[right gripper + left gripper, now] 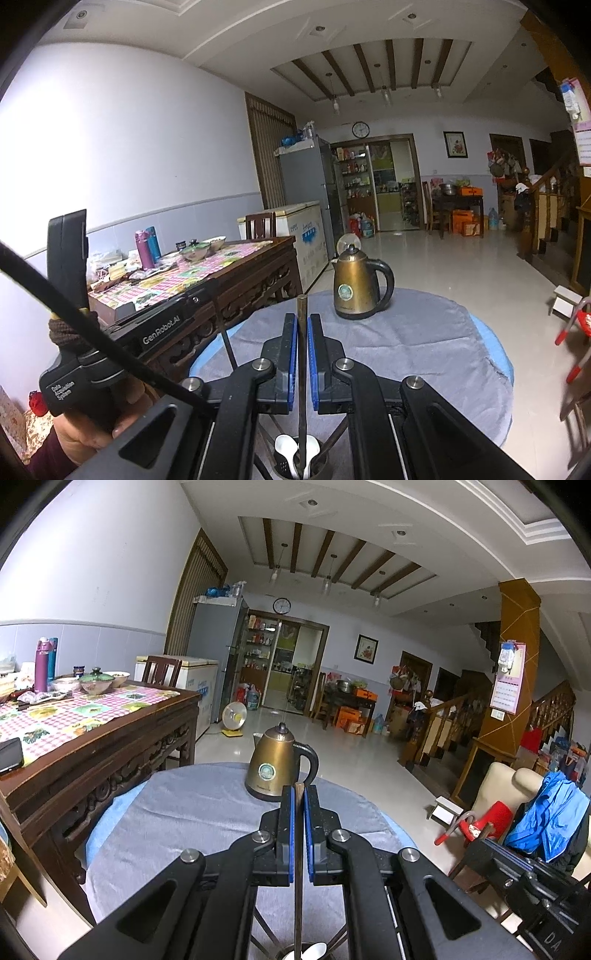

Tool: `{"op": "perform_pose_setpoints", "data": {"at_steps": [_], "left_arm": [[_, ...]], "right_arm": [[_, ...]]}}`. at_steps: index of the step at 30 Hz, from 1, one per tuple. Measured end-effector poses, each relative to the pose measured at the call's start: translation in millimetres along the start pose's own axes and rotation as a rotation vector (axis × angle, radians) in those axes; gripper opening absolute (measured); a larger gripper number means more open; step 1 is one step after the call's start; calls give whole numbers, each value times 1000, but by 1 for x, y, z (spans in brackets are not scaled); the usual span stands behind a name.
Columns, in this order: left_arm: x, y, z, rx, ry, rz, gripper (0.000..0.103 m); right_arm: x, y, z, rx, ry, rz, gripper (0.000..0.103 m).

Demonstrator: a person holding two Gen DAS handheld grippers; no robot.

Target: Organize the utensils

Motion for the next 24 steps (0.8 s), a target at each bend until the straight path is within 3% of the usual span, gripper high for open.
{"op": "perform_pose_setpoints", "data": {"at_steps": [11, 24], "left_arm": [[2, -14, 22, 44, 26, 1, 5], [2, -21, 25, 52, 38, -1, 5]], "right_arm": [[-1, -17, 29, 82, 1, 6, 6], [-2, -23, 34, 108, 2, 21, 6]]}}
Point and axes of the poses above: each gripper's, at about its wrist camera, not at the fingertips, and z roughly the way its jaws point, x to its left, y to its top, the point moved 7 cm from there along z, roughly the way its jaws point, and after that the axes turned 13 degrees about x, right-handed, at the moved point
